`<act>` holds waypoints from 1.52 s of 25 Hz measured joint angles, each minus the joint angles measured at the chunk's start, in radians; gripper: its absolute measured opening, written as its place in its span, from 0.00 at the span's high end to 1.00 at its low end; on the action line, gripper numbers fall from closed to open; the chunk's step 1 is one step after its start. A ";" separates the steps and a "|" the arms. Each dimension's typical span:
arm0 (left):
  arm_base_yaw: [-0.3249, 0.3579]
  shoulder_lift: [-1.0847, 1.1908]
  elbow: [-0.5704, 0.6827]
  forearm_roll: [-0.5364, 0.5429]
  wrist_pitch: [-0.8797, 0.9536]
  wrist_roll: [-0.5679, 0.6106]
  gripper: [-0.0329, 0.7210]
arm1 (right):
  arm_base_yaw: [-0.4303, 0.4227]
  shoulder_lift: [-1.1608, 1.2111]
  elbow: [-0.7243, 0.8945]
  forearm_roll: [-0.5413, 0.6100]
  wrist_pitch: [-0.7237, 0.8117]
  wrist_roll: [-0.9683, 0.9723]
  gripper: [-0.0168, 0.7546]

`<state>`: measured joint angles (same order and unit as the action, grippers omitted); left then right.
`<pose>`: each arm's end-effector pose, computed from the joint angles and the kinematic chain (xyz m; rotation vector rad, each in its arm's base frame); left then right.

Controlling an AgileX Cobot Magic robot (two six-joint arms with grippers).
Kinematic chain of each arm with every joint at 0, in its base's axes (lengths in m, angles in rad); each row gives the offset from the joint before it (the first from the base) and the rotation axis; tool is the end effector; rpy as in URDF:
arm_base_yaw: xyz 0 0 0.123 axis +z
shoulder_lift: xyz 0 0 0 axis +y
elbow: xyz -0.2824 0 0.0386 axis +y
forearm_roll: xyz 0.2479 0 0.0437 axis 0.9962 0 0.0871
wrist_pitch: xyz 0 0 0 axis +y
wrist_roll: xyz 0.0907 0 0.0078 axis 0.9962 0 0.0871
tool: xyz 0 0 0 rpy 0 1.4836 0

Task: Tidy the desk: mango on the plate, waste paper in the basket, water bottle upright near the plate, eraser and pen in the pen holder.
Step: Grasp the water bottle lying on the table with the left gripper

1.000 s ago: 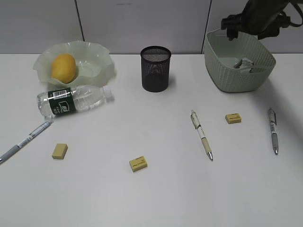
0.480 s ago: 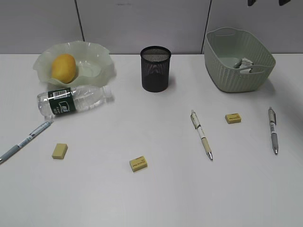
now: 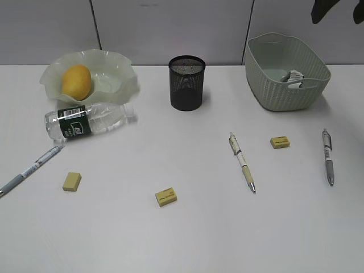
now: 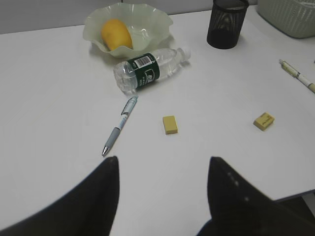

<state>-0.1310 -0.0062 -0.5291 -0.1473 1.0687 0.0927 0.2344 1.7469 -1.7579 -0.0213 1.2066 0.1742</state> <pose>-0.0116 -0.0103 0.2852 0.2353 2.0003 -0.1996 0.3655 0.0854 0.3592 -0.0846 2.6814 0.0996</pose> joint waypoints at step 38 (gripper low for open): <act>0.000 0.000 0.000 0.000 0.000 0.000 0.38 | 0.080 -1.374 1.161 -0.005 -0.084 -0.122 0.25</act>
<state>-0.1310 -0.0062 -0.5291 -0.1473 1.0687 0.0927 0.3143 0.3729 -0.5966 -0.0259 1.1228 0.0519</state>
